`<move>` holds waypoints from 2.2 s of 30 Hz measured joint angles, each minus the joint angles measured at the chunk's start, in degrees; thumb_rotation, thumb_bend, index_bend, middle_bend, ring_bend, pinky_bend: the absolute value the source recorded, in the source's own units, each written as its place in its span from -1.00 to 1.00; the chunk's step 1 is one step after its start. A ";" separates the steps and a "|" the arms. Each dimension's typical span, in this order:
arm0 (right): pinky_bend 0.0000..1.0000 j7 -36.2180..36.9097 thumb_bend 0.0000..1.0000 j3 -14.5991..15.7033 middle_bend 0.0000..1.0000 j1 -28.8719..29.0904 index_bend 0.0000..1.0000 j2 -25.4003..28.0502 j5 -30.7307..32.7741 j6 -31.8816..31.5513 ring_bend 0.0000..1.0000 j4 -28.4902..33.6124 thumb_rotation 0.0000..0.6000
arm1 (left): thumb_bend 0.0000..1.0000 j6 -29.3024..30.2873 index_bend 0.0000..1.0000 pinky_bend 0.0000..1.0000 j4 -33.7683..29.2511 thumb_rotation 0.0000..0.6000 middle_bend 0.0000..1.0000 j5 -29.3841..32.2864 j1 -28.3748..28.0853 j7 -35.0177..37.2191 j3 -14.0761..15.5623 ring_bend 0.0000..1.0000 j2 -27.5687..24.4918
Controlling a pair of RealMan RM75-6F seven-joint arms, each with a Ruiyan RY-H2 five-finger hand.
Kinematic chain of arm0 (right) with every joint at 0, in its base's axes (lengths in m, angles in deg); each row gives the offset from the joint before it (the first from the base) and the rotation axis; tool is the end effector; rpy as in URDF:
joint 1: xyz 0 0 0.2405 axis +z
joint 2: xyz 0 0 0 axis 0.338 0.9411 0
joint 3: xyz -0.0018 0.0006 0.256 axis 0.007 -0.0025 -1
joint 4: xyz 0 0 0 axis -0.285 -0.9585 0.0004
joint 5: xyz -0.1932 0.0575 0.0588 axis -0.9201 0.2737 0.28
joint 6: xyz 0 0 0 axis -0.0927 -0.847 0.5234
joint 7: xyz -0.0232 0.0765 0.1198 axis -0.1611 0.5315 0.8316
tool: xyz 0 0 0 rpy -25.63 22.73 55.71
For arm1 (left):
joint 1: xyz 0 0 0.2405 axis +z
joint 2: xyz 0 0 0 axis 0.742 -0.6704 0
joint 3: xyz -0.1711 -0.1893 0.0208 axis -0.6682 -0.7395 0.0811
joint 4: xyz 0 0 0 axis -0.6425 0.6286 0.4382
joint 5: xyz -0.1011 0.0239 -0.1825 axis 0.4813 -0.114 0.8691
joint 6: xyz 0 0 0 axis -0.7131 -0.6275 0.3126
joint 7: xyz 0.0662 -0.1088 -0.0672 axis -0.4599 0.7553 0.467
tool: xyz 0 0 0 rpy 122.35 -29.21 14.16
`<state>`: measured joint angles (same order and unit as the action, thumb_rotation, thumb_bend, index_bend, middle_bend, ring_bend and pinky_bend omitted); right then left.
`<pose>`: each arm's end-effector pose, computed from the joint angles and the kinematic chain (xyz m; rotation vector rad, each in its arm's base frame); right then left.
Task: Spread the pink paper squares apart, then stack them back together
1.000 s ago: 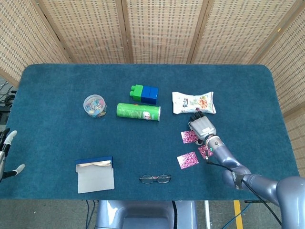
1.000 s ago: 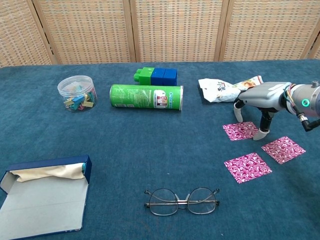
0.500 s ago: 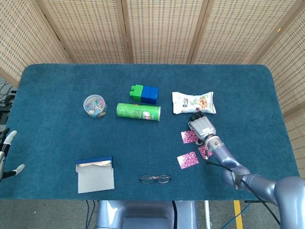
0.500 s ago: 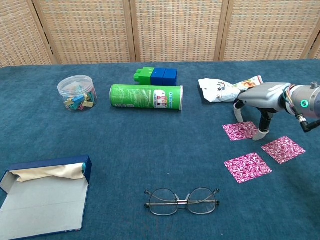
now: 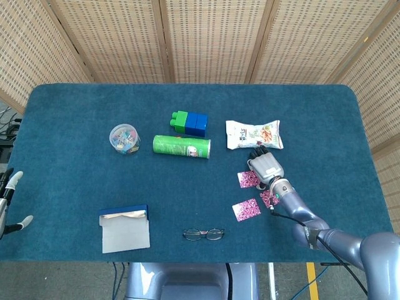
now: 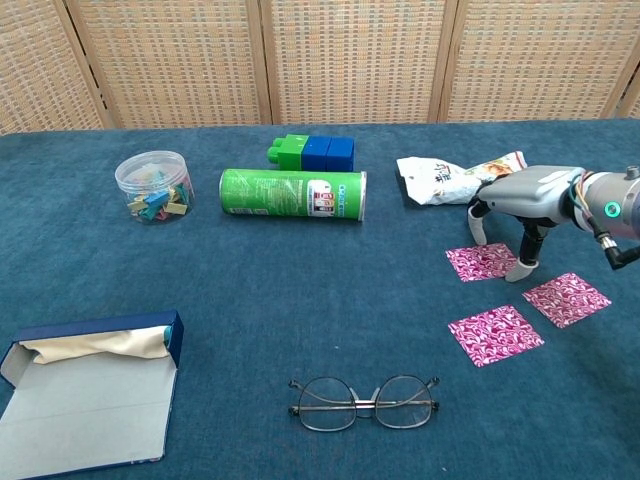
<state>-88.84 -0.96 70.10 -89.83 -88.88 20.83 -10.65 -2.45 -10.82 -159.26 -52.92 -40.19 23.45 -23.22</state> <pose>-0.2150 -0.4028 -0.0212 1.9965 -0.7725 0.4270 -0.3322 0.1810 0.1706 -1.3772 -0.8817 -0.7336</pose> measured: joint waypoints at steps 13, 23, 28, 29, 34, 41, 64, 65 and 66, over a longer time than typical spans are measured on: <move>-1.00 0.21 -0.48 -0.60 -0.61 0.13 0.02 1.66 -0.46 -0.79 -1.00 2.34 1.00 | -0.74 0.00 -0.93 -1.00 0.22 1.00 -1.00 -0.03 0.00 0.25 -0.03 -1.00 0.03; -1.00 0.14 -0.48 -0.54 -0.61 -0.31 0.02 5.42 -1.05 -2.10 -1.00 7.35 1.00 | -0.74 0.09 -0.93 -1.00 0.04 1.00 -1.00 -0.38 -0.07 0.29 -0.01 -1.00 -0.12; -1.00 0.84 -0.48 0.13 -0.61 -1.50 0.02 7.66 -2.04 -3.23 -1.00 10.42 1.00 | -0.74 0.21 -0.93 -1.00 -0.40 1.00 -1.00 -0.48 -0.03 -0.02 0.03 -1.00 -0.28; -1.00 1.15 -0.48 0.31 -0.61 -1.85 0.02 8.16 -2.39 -3.54 -1.00 11.03 1.00 | -0.74 0.22 -0.93 -1.00 -0.46 1.00 -1.00 -0.48 -0.03 -0.08 0.04 -1.00 -0.31; -1.00 2.06 -0.48 0.94 -0.61 -2.84 0.02 9.32 -3.82 -4.47 -1.00 12.51 1.00 | -0.74 0.28 -0.93 -1.00 -0.84 1.00 -1.00 -0.62 -0.06 -0.30 0.05 -1.00 -0.47; -1.00 3.66 -0.48 2.05 -0.61 -4.89 0.02 11.34 -6.16 -6.35 -1.00 14.59 1.00 | -0.74 0.48 -0.93 -1.00 -1.43 1.00 -1.00 -0.88 -0.07 -0.67 0.07 -1.00 -0.65; -1.00 9.13 -0.48 4.74 -0.61 -11.11 0.02 13.95 -11.41 -9.54 -1.00 14.58 1.00 | -0.74 1.48 -0.93 -1.00 -3.31 1.00 -1.00 -2.06 0.19 -1.83 0.44 -1.00 -1.34; -1.00 9.38 -0.48 4.79 -0.61 -11.24 0.02 13.83 -11.65 -9.46 -1.00 14.29 1.00 | -0.74 1.53 -0.93 -1.00 -3.36 1.00 -1.00 -2.08 0.22 -1.85 0.46 -1.00 -1.38; -1.00 9.54 -0.48 4.82 -0.61 -11.34 0.02 13.74 -11.84 -9.40 -1.00 14.10 1.00 | -0.74 1.59 -0.93 -1.00 -3.43 1.00 -1.00 -2.09 0.26 -1.89 0.47 -1.00 -1.42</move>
<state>-79.29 3.87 58.76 -76.09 -100.72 11.43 3.45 -0.85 -14.25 -161.35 -52.66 -42.08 23.92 -24.64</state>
